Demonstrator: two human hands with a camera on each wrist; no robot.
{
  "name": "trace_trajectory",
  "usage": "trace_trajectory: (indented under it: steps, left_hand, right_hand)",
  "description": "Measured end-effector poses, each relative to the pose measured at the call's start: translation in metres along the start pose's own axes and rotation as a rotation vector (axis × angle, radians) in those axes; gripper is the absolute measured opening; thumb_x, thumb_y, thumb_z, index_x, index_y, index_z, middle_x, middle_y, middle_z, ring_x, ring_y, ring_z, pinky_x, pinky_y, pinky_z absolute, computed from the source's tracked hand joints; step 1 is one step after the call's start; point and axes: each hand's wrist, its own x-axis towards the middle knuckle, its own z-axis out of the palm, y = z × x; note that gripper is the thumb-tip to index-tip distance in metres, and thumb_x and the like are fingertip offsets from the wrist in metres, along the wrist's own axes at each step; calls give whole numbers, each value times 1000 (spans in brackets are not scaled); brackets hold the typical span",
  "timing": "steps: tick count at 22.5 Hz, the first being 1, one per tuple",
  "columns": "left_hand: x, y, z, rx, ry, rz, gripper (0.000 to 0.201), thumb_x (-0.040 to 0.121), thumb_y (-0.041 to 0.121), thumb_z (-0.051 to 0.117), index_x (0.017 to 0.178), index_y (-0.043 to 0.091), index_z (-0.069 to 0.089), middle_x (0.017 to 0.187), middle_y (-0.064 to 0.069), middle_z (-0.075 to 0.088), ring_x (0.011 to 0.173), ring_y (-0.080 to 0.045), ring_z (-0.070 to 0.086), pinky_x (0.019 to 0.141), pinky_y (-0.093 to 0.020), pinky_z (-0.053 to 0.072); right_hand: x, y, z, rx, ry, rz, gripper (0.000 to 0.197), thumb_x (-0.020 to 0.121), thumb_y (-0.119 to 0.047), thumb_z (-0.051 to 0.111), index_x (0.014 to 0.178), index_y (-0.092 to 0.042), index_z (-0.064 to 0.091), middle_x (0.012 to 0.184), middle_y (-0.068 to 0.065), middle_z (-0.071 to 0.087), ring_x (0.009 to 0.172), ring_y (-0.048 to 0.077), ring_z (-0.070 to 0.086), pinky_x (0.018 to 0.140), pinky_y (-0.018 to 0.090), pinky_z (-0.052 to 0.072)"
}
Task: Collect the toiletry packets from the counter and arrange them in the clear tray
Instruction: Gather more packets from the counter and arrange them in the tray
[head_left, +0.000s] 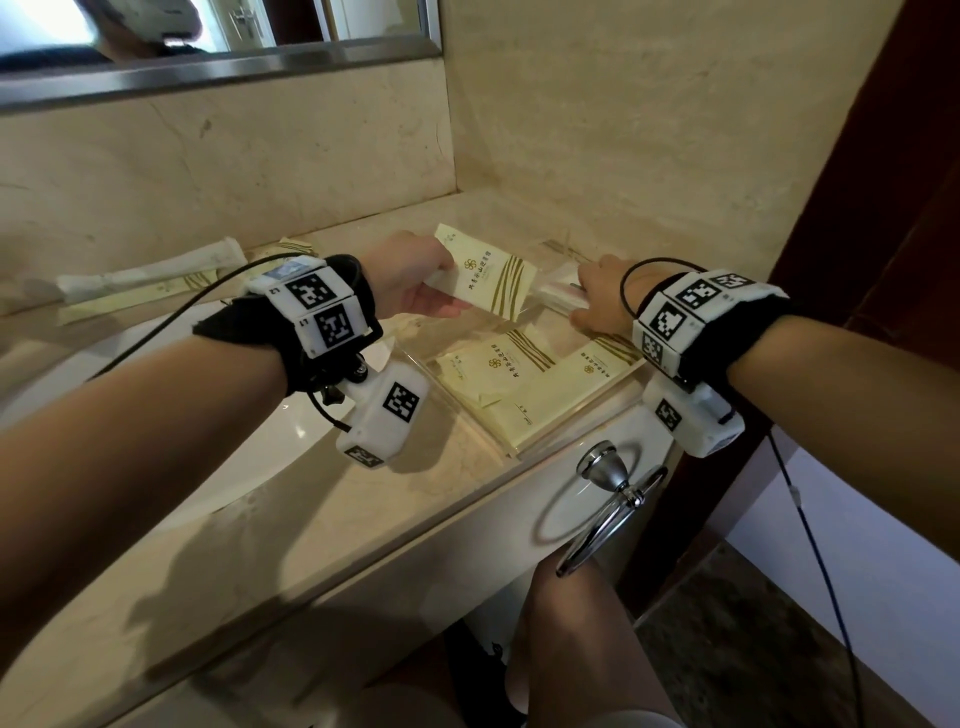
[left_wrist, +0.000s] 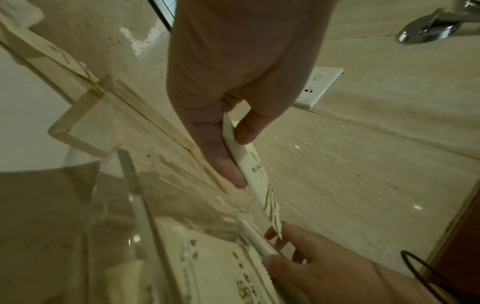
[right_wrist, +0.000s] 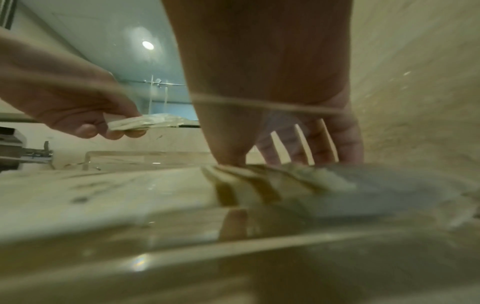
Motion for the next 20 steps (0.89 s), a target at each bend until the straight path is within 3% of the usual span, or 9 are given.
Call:
trace_trajectory:
  steps: [3, 7, 9, 11, 13, 15, 17, 18, 20]
  left_hand:
    - [-3, 0, 0, -3, 16, -9, 14, 99, 5, 36, 111, -1, 42, 90, -13, 65, 73, -23, 67, 58, -24, 58]
    - [-7, -1, -1, -78, -12, -21, 20, 100, 4, 34, 117, -1, 41, 98, -16, 65, 78, -23, 67, 56, -23, 58]
    - [-10, -1, 2, -167, -44, -23, 22, 100, 4, 32, 120, 0, 41, 95, -14, 65, 79, -22, 67, 54, -22, 59]
    - [-14, 0, 7, -266, -74, -36, 20, 101, 3, 30, 118, 2, 41, 93, -13, 65, 77, -22, 66, 51, -21, 58]
    - [-18, 1, 12, -257, -117, -35, 19, 100, 3, 30, 115, 4, 43, 93, -11, 65, 75, -20, 66, 52, -23, 58]
    - [-21, -1, 11, -18, -131, 8, 19, 98, 4, 36, 112, 5, 48, 98, -9, 63, 76, -18, 64, 59, -26, 56]
    - [-26, -6, 11, 427, -105, 87, 12, 95, 9, 45, 103, 9, 53, 96, -5, 58, 76, -15, 56, 60, -23, 48]
    - [-28, -10, 11, 665, -97, 132, 9, 93, 13, 51, 100, 10, 53, 96, -5, 55, 79, -17, 53, 63, -23, 45]
    - [-30, -22, 13, 1016, -153, 213, 33, 89, 27, 61, 118, 15, 49, 111, -5, 53, 98, -22, 53, 81, -30, 45]
  right_hand:
    - [-6, 0, 1, 26, -4, 66, 63, 92, -46, 46, 139, -7, 33, 140, 18, 40, 121, 35, 49, 93, 39, 42]
    - [-10, 1, -12, 224, 112, 61, 54, 93, -45, 41, 130, -6, 47, 135, 19, 47, 120, 34, 48, 96, 41, 42]
    - [-16, -4, -23, 580, 165, 39, 43, 95, -39, 39, 112, -5, 59, 124, 18, 59, 106, 31, 56, 89, 37, 45]
    - [-23, -14, -30, 894, 74, 38, 37, 95, -38, 42, 105, -9, 64, 104, 5, 68, 88, 20, 60, 78, 30, 46]
    - [-29, -23, -32, 1039, -13, 43, 24, 94, -34, 49, 97, -14, 62, 86, -4, 64, 73, 10, 55, 66, 22, 40]
    - [-28, -26, -33, 1095, 1, 62, 23, 93, -23, 55, 106, -7, 63, 93, 3, 68, 73, 11, 55, 60, 19, 38]
    - [-28, -20, -35, 1111, 79, 107, 32, 93, -15, 55, 120, 0, 60, 111, 13, 68, 80, 15, 56, 58, 18, 38]
    - [-28, -14, -36, 1082, 132, 132, 32, 92, -12, 54, 121, 1, 60, 112, 15, 67, 80, 16, 56, 57, 18, 39]
    - [-27, -2, -33, 1000, 230, 163, 29, 90, -5, 52, 118, 0, 62, 112, 14, 67, 82, 17, 58, 59, 20, 43]
